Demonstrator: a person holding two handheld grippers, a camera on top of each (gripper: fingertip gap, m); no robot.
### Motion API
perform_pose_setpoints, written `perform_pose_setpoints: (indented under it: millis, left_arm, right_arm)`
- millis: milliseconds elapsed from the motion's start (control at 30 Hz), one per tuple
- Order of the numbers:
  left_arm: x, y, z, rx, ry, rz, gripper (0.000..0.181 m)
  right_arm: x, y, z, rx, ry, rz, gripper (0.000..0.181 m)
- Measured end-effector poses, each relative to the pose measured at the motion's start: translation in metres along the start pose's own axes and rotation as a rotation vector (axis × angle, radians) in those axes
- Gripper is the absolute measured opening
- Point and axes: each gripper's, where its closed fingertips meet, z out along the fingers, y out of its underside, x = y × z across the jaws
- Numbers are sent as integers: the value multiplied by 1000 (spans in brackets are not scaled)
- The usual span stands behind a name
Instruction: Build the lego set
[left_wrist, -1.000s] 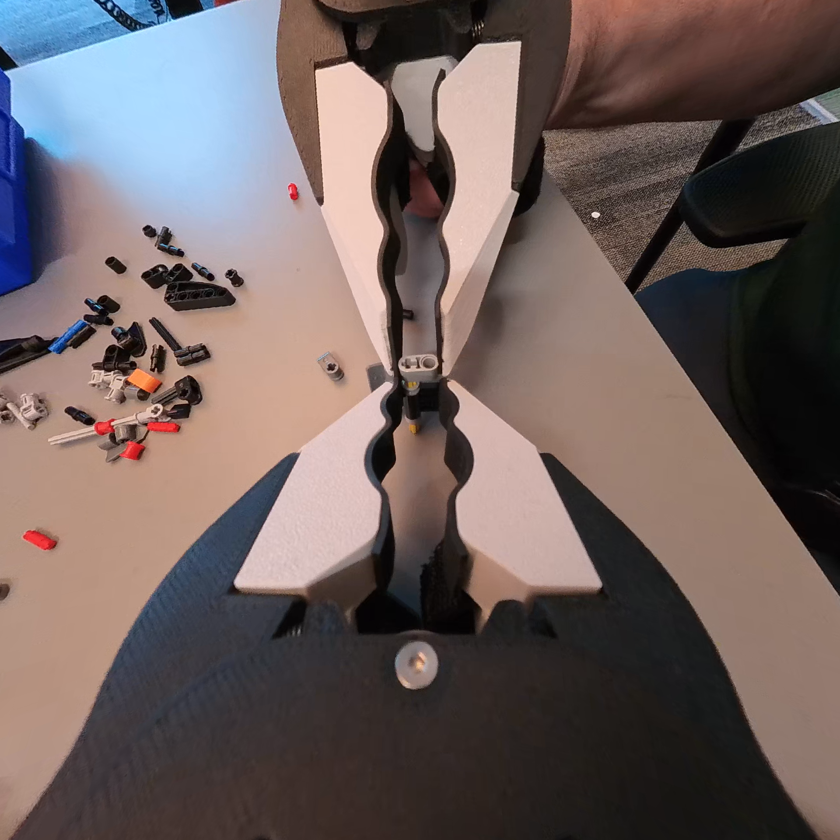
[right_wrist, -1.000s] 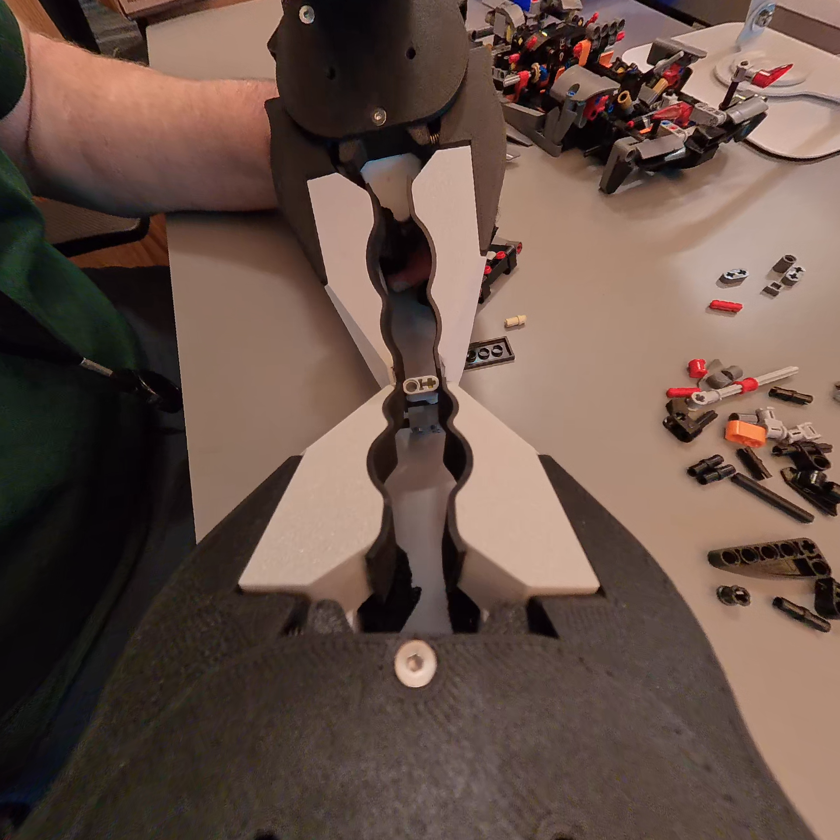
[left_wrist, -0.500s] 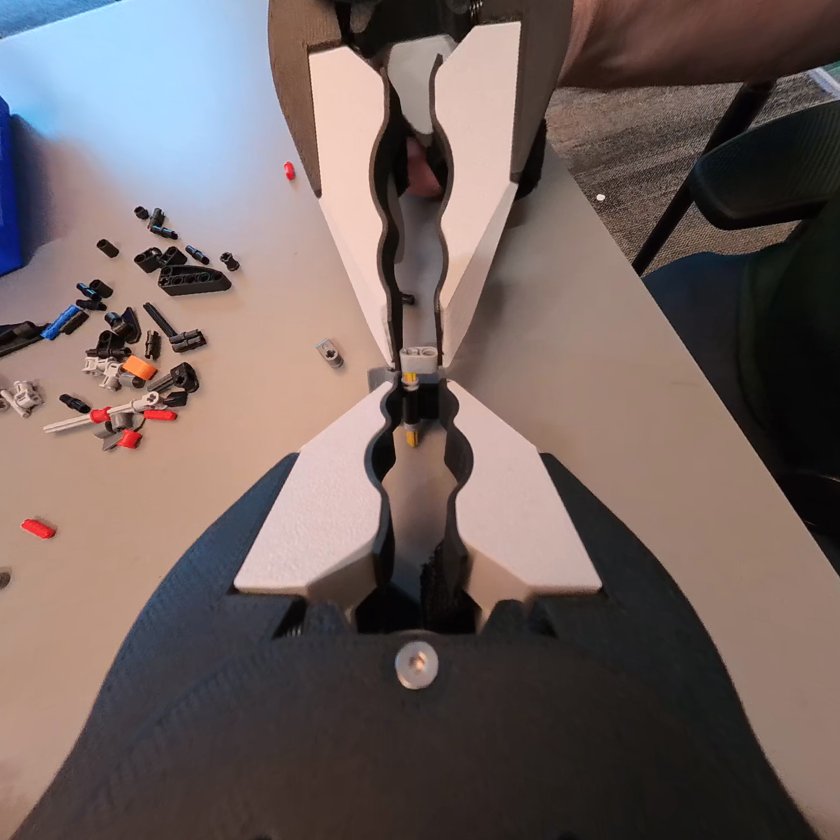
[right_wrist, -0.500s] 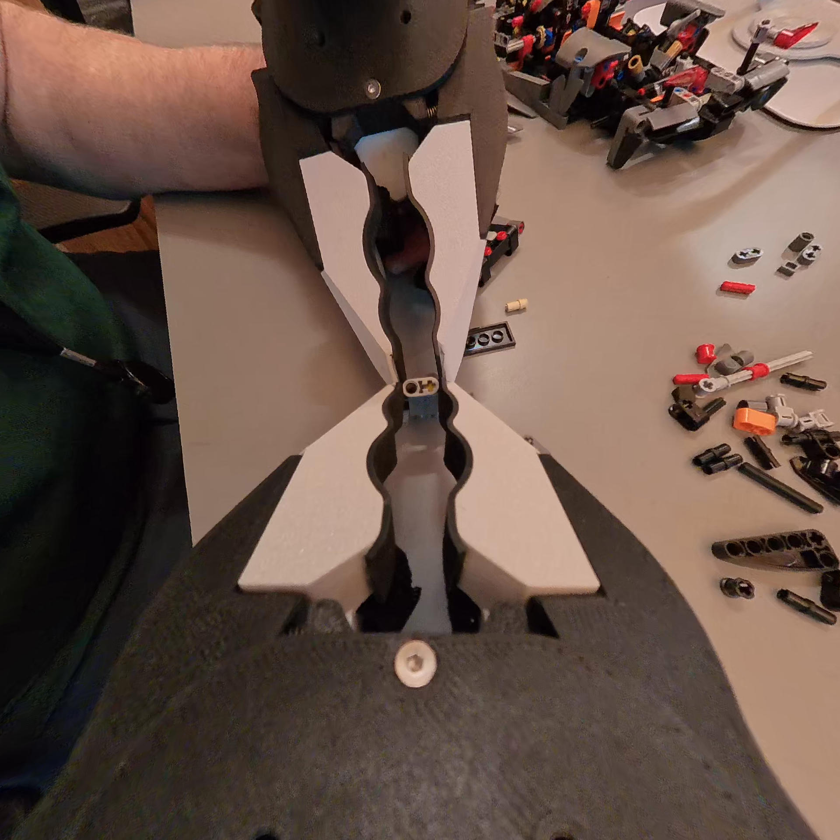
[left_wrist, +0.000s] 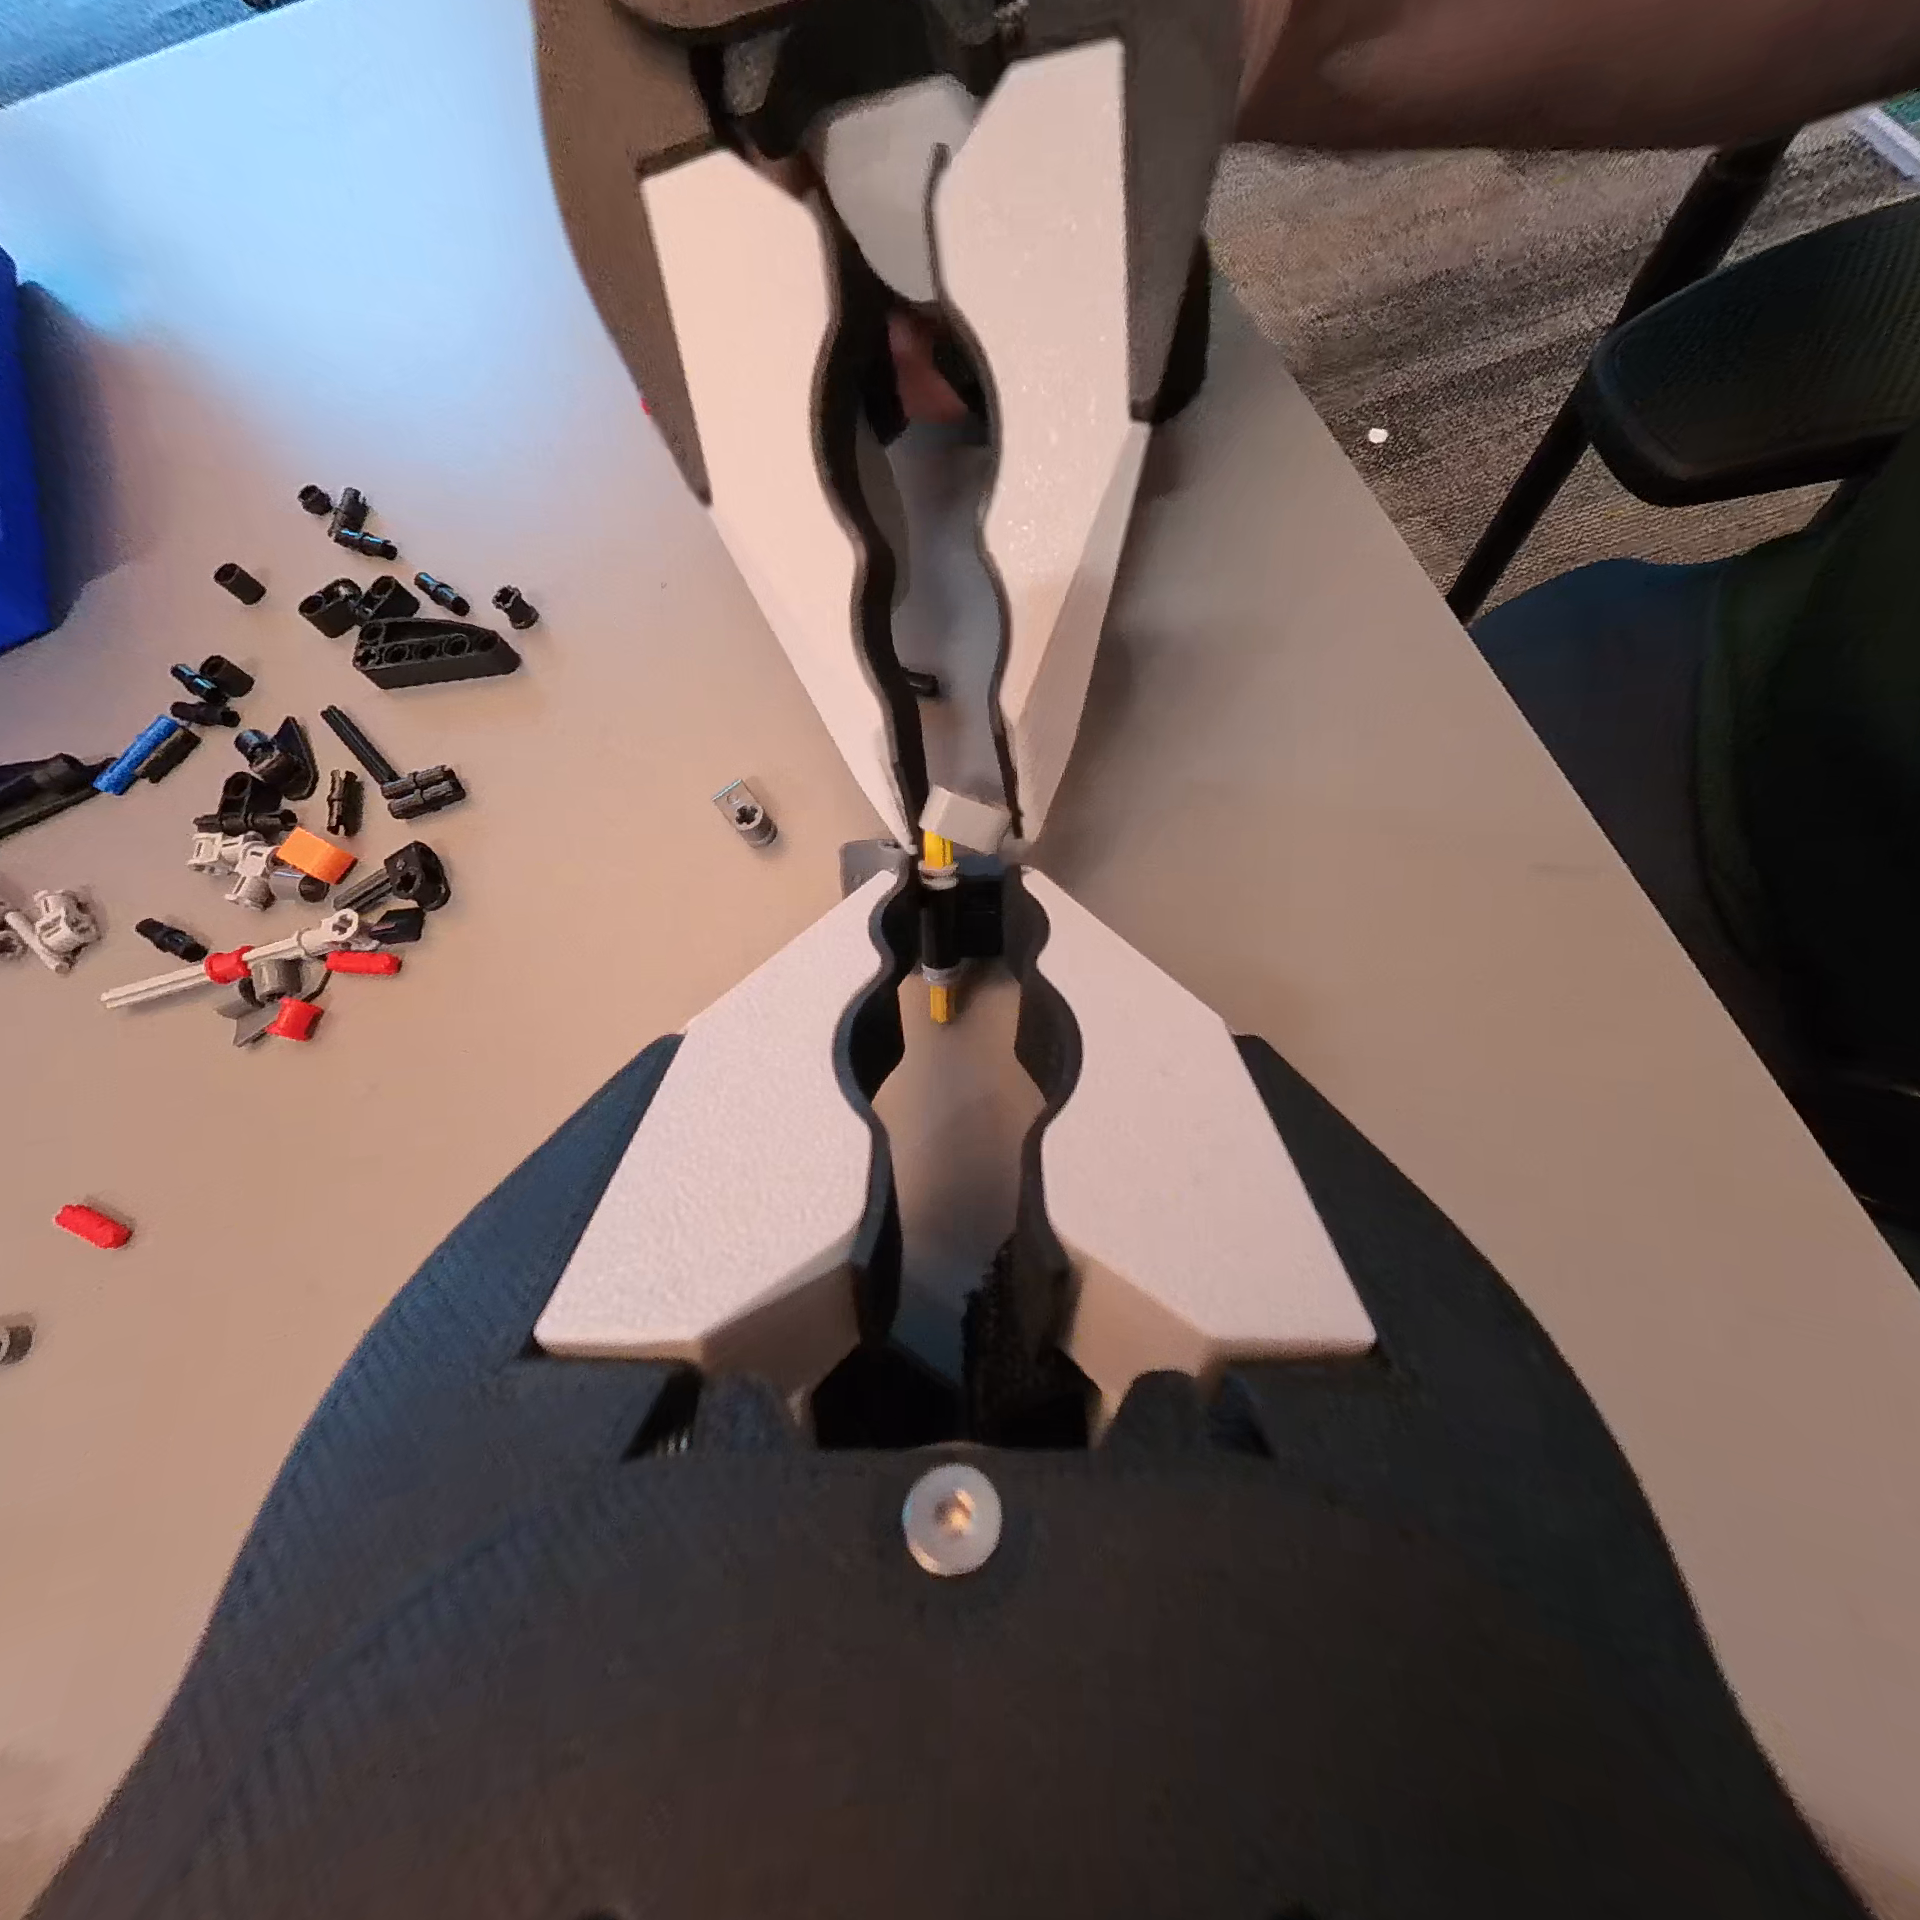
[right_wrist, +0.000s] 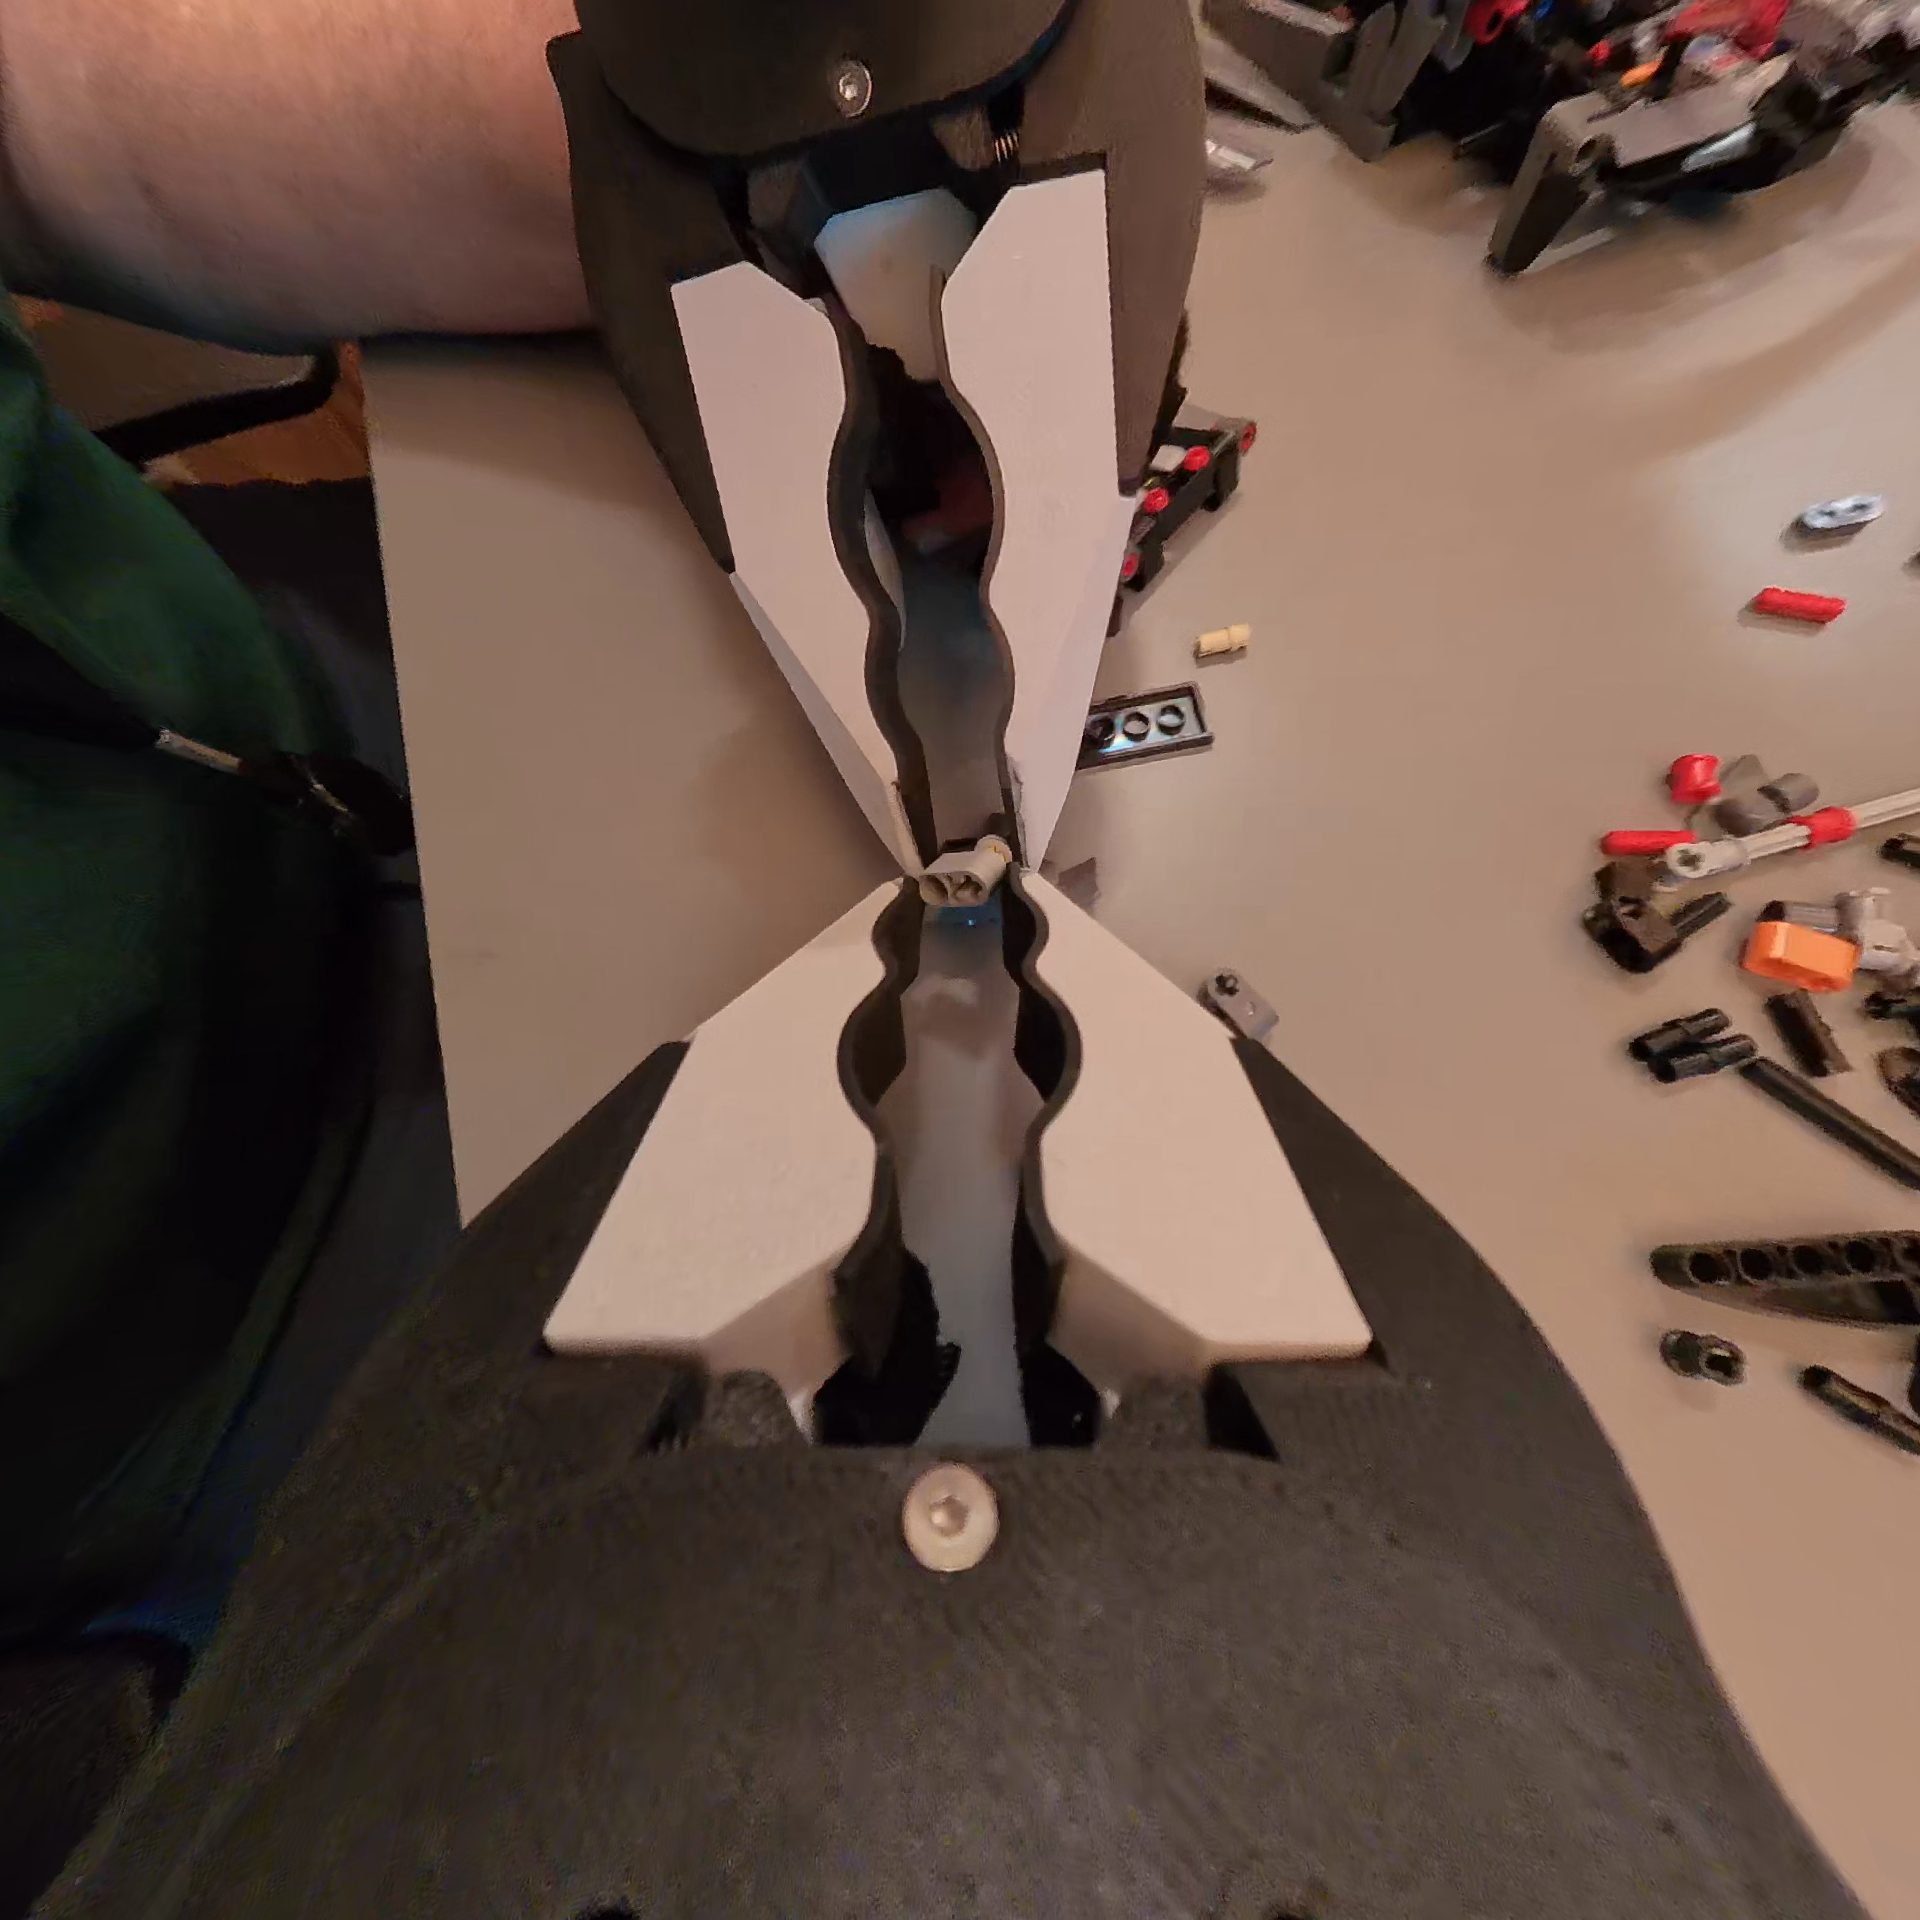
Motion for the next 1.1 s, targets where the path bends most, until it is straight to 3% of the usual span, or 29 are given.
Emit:
perform_pose_setpoints:
  millis: [200, 633, 900, 1100]
  left_arm:
    - [2, -1, 1, -1, 0, 19, 14]
    - [5, -1, 2, -1, -5, 63, 14]
    - [6, -1, 2, 0, 0, 70, 14]
    - [6, -1, 2, 0, 3, 67, 14]
  right_arm:
    - [-4, 1, -2, -49, -183, 101, 14]
    - [-8, 3, -3, -73, -404, 277, 13]
    - [-11, 5, -3, -126, -517, 261, 13]
    - [-11, 6, -3, -195, -521, 208, 13]
